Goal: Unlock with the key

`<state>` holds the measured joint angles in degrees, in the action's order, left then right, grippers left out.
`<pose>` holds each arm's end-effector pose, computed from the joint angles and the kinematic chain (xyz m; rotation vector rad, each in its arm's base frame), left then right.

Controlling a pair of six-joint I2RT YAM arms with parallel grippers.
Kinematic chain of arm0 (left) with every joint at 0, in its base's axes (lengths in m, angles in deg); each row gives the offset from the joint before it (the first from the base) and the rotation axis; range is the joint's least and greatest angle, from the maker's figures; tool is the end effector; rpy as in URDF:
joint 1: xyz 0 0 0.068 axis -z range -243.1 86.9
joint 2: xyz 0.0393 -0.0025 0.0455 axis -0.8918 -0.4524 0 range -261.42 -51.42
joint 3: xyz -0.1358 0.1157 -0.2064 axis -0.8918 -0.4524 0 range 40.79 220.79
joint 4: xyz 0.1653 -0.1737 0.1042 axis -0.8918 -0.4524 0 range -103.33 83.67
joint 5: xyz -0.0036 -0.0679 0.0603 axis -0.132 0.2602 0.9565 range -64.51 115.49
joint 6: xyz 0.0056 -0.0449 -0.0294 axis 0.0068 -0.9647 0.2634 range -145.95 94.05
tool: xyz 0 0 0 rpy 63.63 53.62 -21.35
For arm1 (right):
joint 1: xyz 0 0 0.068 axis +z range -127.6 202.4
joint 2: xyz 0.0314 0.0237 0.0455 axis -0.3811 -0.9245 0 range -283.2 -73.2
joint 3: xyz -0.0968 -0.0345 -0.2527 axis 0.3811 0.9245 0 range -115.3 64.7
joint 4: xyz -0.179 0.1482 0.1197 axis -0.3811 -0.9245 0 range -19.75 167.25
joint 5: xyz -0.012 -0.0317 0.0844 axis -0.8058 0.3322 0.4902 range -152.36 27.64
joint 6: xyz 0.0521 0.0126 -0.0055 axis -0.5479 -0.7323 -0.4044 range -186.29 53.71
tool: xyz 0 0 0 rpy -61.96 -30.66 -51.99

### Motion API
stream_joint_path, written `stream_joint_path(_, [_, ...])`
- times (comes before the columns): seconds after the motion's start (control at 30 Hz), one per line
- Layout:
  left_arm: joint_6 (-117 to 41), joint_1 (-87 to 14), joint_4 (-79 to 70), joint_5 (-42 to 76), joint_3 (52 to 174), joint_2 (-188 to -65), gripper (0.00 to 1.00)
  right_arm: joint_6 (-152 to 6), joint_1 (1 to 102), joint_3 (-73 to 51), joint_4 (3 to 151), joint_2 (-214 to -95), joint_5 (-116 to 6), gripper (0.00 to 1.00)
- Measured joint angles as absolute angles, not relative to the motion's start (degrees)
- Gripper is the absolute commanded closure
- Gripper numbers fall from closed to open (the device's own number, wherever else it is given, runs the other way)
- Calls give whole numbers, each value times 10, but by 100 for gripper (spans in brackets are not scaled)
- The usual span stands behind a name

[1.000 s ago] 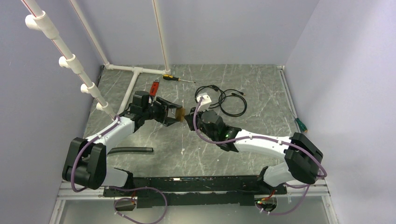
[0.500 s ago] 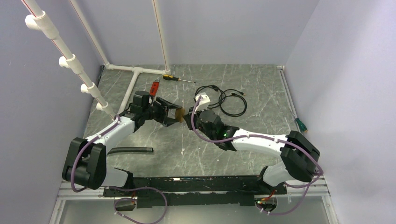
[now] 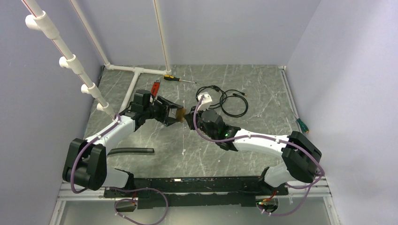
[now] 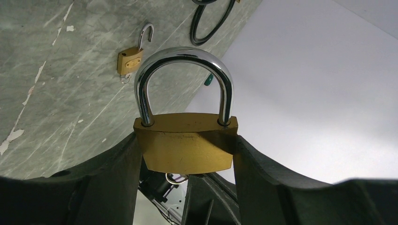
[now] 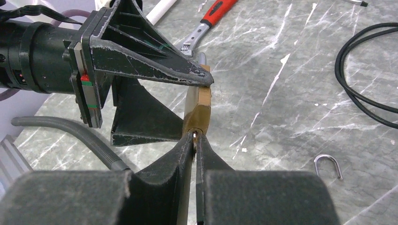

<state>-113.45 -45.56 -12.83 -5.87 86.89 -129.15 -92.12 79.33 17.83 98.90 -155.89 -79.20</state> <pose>0.2671 -0.1038 0.2296 -1.2068 2.3478 -1.4562 0.1859 0.2667 0.2542 -0.2921 1.8504 0.7513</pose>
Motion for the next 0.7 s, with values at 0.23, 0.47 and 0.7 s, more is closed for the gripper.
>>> stream_joint_path(0.23, [-1134, -456, -115, -59, 869, -1292, 100, -942, 789, 179, 997, -1559, -789, 100])
stream_joint_path(0.47, [-1130, -456, -97, -56, 867, -1292, 100, -996, 780, 191, 1022, -1560, -791, 100])
stream_joint_path(0.7, [-1120, -456, -59, -47, 856, -1286, 100, -1089, 743, 222, 1081, -1563, -737, 100])
